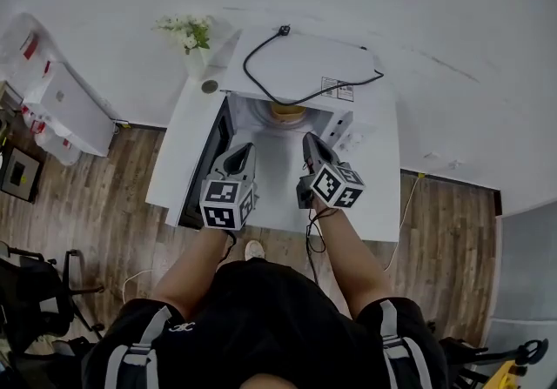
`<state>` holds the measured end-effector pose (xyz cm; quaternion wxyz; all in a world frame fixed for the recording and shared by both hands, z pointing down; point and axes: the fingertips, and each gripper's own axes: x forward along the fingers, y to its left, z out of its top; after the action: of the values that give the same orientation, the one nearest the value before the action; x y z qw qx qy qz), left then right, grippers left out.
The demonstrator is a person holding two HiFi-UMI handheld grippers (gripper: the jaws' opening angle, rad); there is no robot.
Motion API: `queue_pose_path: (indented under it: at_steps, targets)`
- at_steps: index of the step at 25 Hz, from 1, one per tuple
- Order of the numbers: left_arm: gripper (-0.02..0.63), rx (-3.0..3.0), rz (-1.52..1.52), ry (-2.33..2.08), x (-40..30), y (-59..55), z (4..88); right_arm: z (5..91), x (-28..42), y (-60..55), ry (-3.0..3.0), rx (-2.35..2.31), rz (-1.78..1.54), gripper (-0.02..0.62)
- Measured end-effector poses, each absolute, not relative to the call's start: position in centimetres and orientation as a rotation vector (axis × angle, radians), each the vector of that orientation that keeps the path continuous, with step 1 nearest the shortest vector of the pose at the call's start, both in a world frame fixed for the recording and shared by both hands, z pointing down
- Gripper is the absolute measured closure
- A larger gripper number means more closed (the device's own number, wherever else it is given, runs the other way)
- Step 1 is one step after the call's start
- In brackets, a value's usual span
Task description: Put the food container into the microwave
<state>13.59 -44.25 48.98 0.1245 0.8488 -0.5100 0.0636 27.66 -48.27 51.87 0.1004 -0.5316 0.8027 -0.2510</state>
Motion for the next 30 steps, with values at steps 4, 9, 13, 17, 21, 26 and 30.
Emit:
queue_pose_path:
  at_steps: [4,9,13,17,21,26,30]
  targets:
    - [0.600,2.500,0.145,-1.489,14.4,-42.7,47.2,46.0,28.9,-45.1,2.471,-1.741,-0.297,0.595]
    - [0.600,2.546,0.109,-1.490,15.5,-40.7,45.1,42.0,30.7,-40.7,2.436,-1.862,-0.007,0.597]
    - [0.600,2.574,0.137,-1.482,16.2,-39.2,45.2,43.2,31.4,-38.6,2.419,-1.923,-0.027,0.597]
    - [0.600,2.567,0.158,-1.492,16.4,-38.4,45.5,43.6,31.2,-38.0,2.427,-1.923,-0.034,0.597]
    - [0.600,2.531,0.164,-1.530,15.9,-38.2,45.7,43.5,30.6,-37.6,2.434,-1.894,-0.046,0.597]
    - [0.600,2.519,0.150,-1.538,15.8,-37.7,45.5,43.5,30.1,-37.0,2.455,-1.871,-0.049,0.597]
    - [0.600,2.526,0.148,-1.537,16.0,-37.5,45.6,43.7,30.1,-37.0,2.459,-1.863,-0.044,0.597]
